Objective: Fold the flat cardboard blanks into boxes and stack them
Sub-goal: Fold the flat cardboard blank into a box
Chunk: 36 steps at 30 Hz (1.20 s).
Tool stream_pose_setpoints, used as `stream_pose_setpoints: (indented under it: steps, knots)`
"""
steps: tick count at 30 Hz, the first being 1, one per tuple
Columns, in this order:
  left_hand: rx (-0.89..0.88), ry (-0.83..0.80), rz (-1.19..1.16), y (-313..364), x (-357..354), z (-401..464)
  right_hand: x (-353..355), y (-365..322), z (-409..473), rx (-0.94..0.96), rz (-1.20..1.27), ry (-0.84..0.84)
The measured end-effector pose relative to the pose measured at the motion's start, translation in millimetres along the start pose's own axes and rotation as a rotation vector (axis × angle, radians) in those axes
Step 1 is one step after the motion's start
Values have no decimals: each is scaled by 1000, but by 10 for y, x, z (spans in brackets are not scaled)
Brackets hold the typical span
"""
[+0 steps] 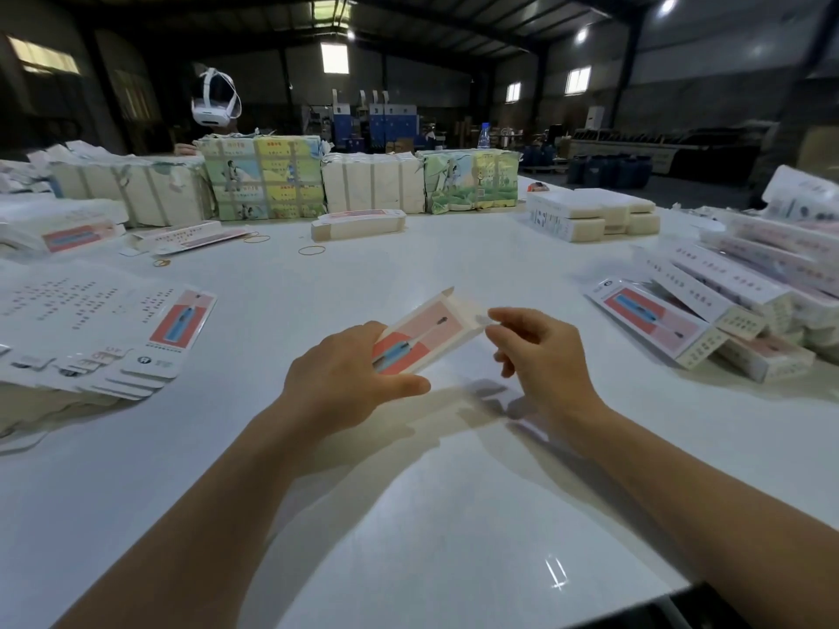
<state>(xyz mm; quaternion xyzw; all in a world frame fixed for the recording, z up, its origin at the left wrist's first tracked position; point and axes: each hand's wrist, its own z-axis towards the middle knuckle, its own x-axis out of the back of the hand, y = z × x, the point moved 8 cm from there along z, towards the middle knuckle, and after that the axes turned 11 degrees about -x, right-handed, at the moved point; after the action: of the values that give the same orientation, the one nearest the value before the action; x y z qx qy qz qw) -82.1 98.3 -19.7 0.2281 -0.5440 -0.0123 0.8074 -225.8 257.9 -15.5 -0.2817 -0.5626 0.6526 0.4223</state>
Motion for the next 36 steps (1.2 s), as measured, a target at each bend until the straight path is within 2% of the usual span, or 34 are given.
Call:
stream_pose_setpoints:
  steps: [8, 15, 28, 30, 33, 34, 35, 36]
  knots:
    - [-18, -11, 22, 67, -66, 5, -236, -80, -157, 63, -61, -129]
    - [-75, -68, 40, 133, -73, -34, -282, 35, -148, -83, -142, -226]
    - [-80, -34, 127, 147, -91, -22, -326, 54, -163, -155, 57, -285]
    - [-82, -30, 142, 147, -84, -25, -316, 21, -159, -93, -23, -259]
    - [-85, -13, 142, 137, -37, -34, -157, -47, -78, 43, -443, -13]
    - [-86, -6, 131, 134, -19, -34, -124, -38, -51, 24, -476, 19]
    - [-91, 0, 124, 138, -8, -31, -102, 22, -12, -64, -404, 3]
    - [-98, 4, 121, 151, -3, -30, -106, 108, 6, -199, -220, -57]
